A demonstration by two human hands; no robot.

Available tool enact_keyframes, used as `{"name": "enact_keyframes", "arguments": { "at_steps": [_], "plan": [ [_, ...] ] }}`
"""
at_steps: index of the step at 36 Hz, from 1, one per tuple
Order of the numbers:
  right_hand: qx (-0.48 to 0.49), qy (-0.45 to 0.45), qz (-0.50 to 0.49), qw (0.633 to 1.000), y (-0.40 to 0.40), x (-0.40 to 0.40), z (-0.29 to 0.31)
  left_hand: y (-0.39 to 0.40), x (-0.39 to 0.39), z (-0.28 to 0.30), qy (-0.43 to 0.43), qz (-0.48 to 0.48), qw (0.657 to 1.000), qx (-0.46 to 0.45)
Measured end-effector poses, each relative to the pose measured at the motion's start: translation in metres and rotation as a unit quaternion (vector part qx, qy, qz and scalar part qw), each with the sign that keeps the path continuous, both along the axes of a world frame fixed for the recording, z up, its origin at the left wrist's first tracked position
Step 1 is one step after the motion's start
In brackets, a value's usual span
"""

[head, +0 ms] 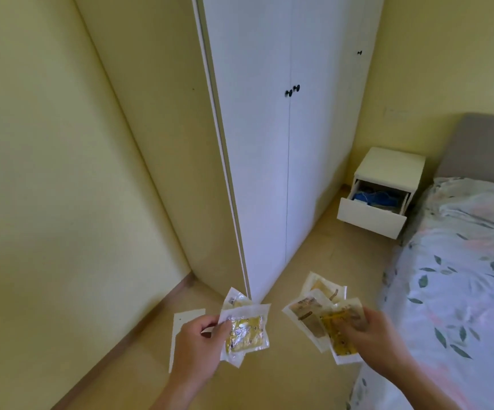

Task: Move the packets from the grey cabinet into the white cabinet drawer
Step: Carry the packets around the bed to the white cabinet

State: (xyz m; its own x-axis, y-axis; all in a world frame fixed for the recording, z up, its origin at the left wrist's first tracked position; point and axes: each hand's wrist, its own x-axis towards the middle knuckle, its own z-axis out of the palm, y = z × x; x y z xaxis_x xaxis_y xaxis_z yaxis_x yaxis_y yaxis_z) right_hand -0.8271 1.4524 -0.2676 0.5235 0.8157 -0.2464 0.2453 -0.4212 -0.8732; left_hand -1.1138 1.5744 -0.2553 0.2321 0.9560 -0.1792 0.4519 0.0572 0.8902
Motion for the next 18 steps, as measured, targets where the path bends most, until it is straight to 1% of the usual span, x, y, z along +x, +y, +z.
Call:
{"name": "enact_keyframes", "arguments": {
  "at_steps": [7,10,14,18],
  "plan": [
    [-0.001,-0.011,-0.072,0.997,0.082,0.017,0.007,0.127,0.042,-0.008,-0.014,-0.066,0.998,-0.012],
    [0.004,-0.027,-0.115,0.993,0.107,0.028,0.014,0.174,0.075,-0.011,-0.007,-0.115,0.993,-0.013],
    [-0.003,-0.027,-0.191,0.981,0.117,0.052,0.015,0.216,0.131,-0.019,0.007,-0.191,0.981,-0.024],
    [-0.017,-0.037,-0.263,0.964,0.119,0.088,0.012,0.25,0.202,-0.019,0.024,-0.264,0.964,-0.015]
  ]
}}
